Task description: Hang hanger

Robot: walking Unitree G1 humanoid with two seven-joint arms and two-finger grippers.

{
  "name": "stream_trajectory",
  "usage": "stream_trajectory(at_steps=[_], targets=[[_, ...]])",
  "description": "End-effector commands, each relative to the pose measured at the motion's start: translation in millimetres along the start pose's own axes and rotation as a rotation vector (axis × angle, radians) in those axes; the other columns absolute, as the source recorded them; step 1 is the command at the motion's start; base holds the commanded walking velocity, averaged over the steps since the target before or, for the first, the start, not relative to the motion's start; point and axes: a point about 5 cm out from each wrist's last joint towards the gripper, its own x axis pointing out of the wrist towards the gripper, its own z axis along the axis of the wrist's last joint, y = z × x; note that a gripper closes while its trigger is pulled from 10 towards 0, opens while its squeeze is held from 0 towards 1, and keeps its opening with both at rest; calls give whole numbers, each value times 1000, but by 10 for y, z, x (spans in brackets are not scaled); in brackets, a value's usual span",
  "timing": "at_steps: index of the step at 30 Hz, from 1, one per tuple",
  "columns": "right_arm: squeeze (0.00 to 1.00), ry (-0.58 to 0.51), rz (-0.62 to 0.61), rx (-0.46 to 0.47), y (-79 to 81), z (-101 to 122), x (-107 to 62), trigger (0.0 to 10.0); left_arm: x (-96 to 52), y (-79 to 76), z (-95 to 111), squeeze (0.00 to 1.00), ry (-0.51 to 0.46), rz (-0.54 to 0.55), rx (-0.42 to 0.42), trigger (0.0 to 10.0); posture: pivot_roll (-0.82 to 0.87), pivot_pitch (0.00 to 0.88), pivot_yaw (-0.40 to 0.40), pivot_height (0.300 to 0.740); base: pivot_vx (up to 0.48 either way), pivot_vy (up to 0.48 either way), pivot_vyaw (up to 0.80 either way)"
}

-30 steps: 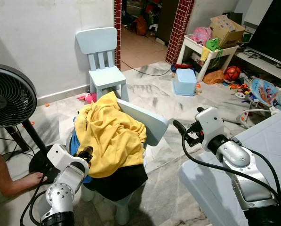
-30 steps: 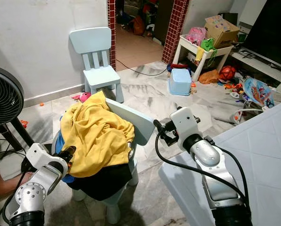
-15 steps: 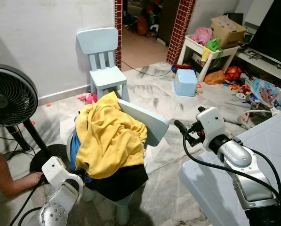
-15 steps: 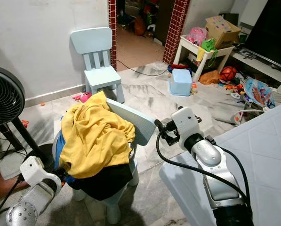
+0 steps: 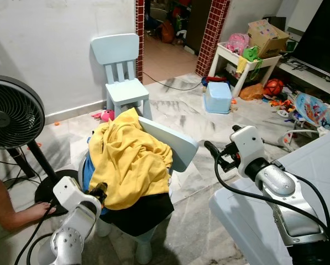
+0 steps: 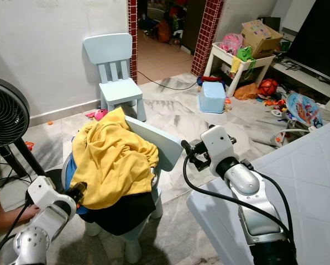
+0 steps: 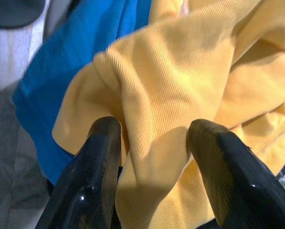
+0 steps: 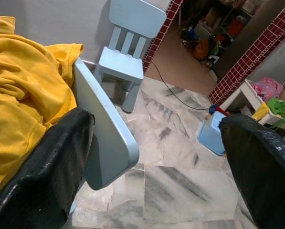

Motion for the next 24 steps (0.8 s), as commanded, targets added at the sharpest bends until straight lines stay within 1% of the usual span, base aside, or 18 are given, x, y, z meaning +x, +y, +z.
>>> stream_trajectory(at_steps=[1, 2, 3, 4, 5, 7, 9, 11, 12, 13, 14, 18, 20, 21, 24], targets=[[0, -1, -10, -10, -51, 12, -16, 10000, 36, -46, -74, 0, 27, -14, -10, 10000, -167, 0, -81, 740, 0, 0, 0], [0, -4, -7, -11, -44, 22, -6, 10000, 80, -50, -106, 0, 57, -17, -3, 10000, -169, 0, -82, 740, 0, 0, 0], [0, -4, -7, -11, -44, 22, -6, 10000, 80, -50, -106, 0, 57, -17, -3, 10000, -169, 0, -82, 740, 0, 0, 0], [0, -7, -5, -14, -42, 33, 0, 10000, 111, -40, -164, 0, 89, -9, -26, 10000, -170, 0, -81, 740, 0, 0, 0], [0, -8, -4, -15, -43, 36, 2, 10000, 118, -33, -182, 0, 97, -3, -37, 10000, -170, 0, -81, 740, 0, 0, 0], [0, -8, -6, -17, -54, 40, 0, 10000, 123, -30, -192, 0, 100, -7, -52, 10000, -178, 0, -79, 740, 0, 0, 0], [0, -6, -12, -19, -80, 36, -12, 10000, 127, -15, -190, 0, 101, -11, -84, 10000, -176, 0, -80, 740, 0, 0, 0], [0, -5, -14, -20, -85, 31, -18, 10000, 131, -16, -189, 0, 102, -17, -90, 10000, -176, 0, -80, 740, 0, 0, 0], [0, -3, -14, -20, -82, 25, -21, 10000, 138, -19, -188, 0, 104, -24, -88, 9490, -176, 0, -80, 740, 0, 0, 0], [0, -3, -13, -20, -78, 24, -21, 10000, 150, -21, -182, 0, 103, -26, -88, 3294, -176, 0, -80, 740, 0, 0, 0], [0, -3, -13, -20, -72, 26, -21, 10000, 158, -22, -174, 0, 101, -28, -88, 0, -180, 0, -79, 740, 0, 0, 0], [0, -4, -12, -17, -60, 28, -21, 10000, 181, -53, -132, 0, 85, -38, -61, 0, -180, 0, -78, 740, 0, 0, 0], [0, -4, -12, -17, -59, 28, -22, 10000, 183, -59, -127, 0, 83, -39, -61, 0, -180, 0, -78, 740, 0, 0, 0], [0, -2, -12, -17, -59, 25, -23, 10000, 192, -74, -96, 0, 62, -33, -46, 0, -180, 0, -79, 740, 0, 0, 0], [0, -1, -14, -16, -60, 24, -25, 10000, 214, -103, -53, 0, 42, -35, -40, 0, -180, 0, -79, 740, 0, 0, 0]])
